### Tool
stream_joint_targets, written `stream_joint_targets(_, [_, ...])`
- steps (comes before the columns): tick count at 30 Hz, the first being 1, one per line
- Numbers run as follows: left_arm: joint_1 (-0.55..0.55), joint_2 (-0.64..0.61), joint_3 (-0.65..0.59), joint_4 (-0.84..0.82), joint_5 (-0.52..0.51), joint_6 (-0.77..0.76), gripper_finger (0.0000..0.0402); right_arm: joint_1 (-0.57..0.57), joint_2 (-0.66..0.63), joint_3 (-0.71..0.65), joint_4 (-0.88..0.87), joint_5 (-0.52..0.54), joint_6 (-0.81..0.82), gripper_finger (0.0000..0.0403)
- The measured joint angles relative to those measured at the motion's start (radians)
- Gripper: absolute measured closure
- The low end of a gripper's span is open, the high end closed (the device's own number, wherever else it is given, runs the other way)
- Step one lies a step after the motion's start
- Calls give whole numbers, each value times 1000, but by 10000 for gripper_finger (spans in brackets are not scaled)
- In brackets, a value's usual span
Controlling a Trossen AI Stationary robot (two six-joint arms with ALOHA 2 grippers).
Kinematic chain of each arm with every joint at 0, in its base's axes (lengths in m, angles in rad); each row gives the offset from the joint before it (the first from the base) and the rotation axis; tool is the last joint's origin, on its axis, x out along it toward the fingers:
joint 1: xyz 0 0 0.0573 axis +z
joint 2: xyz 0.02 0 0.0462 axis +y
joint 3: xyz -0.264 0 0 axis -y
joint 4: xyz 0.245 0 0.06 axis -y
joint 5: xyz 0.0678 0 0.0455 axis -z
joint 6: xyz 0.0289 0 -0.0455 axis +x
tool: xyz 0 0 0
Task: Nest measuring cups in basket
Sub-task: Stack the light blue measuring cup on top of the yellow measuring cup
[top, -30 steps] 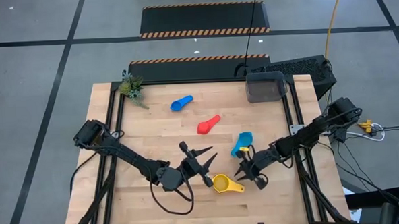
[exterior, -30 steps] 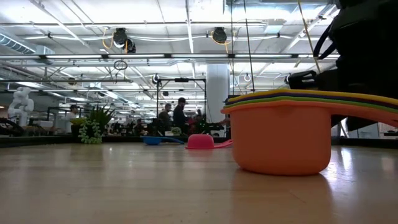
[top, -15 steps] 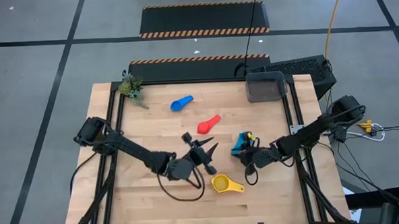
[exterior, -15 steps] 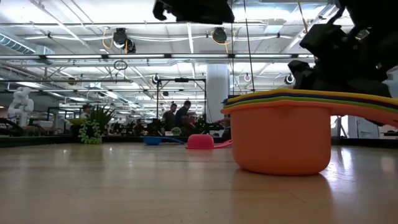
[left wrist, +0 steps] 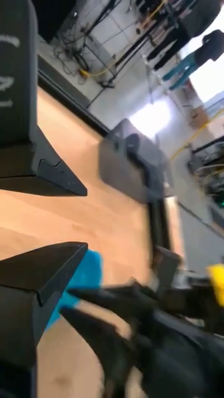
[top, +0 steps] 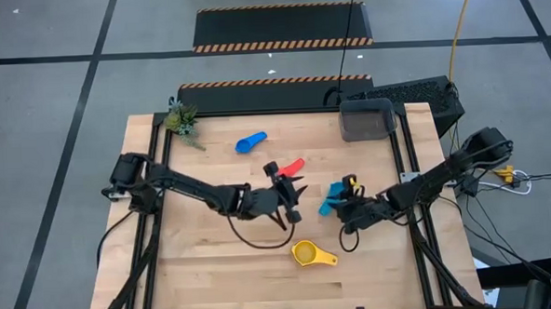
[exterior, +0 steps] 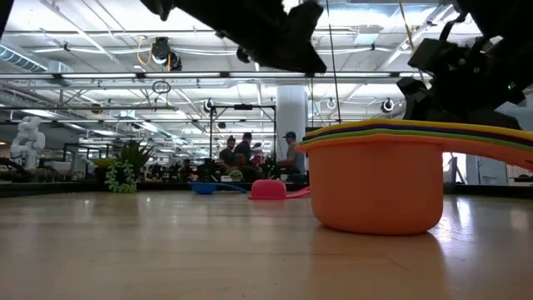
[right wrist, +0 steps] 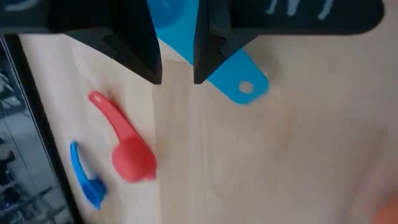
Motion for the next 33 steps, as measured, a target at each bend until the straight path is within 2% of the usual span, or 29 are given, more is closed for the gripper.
stream_joint_targets(4, [39, 0, 0, -30, 60, 1, 270, 58, -5, 0, 75, 2, 13, 309])
stream_joint_targets(7, [66, 0, 0, -38, 91, 14, 270, 102, -5, 0, 111, 27, 95, 295])
stream_joint_targets(10, [81, 0, 0, -96, 92, 28, 270, 145, -5, 0, 114, 32, 255, 281])
stream_joint_targets(15, [83, 0, 0, -126, 92, 33, 270, 192, -5, 0, 118, 19, 647, 270])
stream_joint_targets(19, [71, 0, 0, -128, 93, 72, 270, 237, -6, 0, 143, -38, 827, 270])
stream_joint_targets(23, [43, 1, 0, -193, 110, 106, 270, 272, -5, 0, 158, -50, 925, 270])
stream_joint_targets(26, [18, 1, 0, -206, 124, 116, 270, 278, -5, 0, 153, -11, 1032, 270])
stream_joint_targets(33, [-7, 1, 0, -209, 166, 130, 270, 256, -2, 0, 100, 24, 1101, 270])
